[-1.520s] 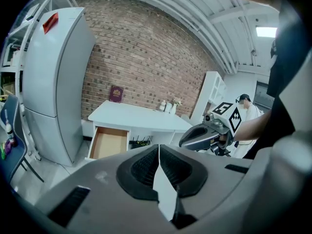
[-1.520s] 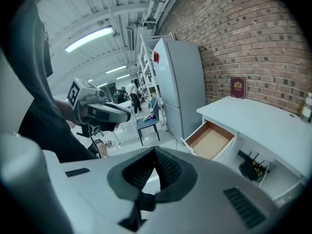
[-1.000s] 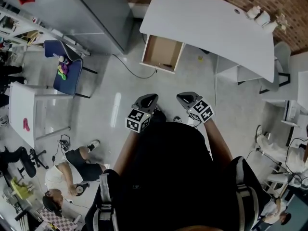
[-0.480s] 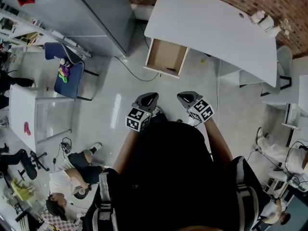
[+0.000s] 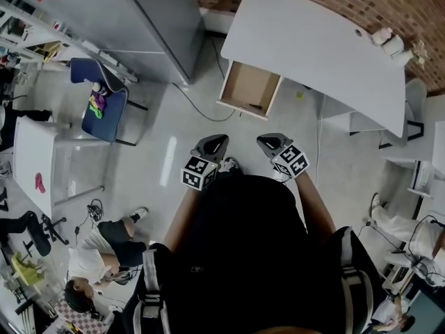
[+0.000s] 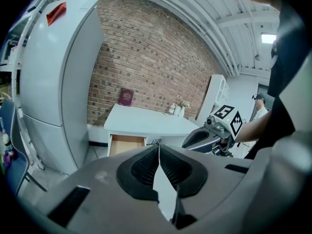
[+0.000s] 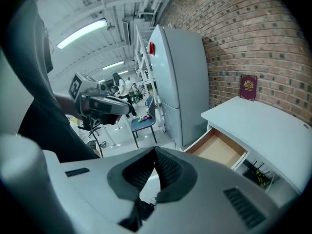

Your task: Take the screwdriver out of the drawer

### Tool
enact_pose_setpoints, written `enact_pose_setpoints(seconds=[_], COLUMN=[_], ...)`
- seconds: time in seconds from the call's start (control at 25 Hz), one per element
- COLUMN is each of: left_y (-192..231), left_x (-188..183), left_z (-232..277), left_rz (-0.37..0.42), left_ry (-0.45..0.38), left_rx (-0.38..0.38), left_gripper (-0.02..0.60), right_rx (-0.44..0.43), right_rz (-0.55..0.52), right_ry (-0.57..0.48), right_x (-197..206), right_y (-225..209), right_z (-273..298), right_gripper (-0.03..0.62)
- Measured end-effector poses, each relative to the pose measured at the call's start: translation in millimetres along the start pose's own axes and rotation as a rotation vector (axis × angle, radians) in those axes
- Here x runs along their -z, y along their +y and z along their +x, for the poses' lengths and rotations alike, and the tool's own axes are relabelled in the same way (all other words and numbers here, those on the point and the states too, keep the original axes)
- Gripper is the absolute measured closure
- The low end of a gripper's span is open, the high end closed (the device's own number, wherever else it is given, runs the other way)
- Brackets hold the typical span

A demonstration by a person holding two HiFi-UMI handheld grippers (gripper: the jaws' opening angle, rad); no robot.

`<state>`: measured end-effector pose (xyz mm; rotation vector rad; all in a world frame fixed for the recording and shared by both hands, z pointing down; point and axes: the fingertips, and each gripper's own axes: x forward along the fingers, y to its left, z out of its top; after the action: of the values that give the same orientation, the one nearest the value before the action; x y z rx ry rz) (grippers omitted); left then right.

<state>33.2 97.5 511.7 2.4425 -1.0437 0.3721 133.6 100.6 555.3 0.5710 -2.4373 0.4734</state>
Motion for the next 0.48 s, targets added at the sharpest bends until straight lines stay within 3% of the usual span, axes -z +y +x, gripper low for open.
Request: enact_pose_setpoints(seconds=[0.48], left_y=[28], left_x=[3], left_z=[-11], left_rz=[-0.026], left_ry=[-0.018], left_rx=[-0.024], left_gripper=[0.563], right_rx=[0.003], right_rz=[-0.031], right_ry=[0.038], right_x=[-8], right_y=[-2], right_z=[21], right_gripper=[0.539])
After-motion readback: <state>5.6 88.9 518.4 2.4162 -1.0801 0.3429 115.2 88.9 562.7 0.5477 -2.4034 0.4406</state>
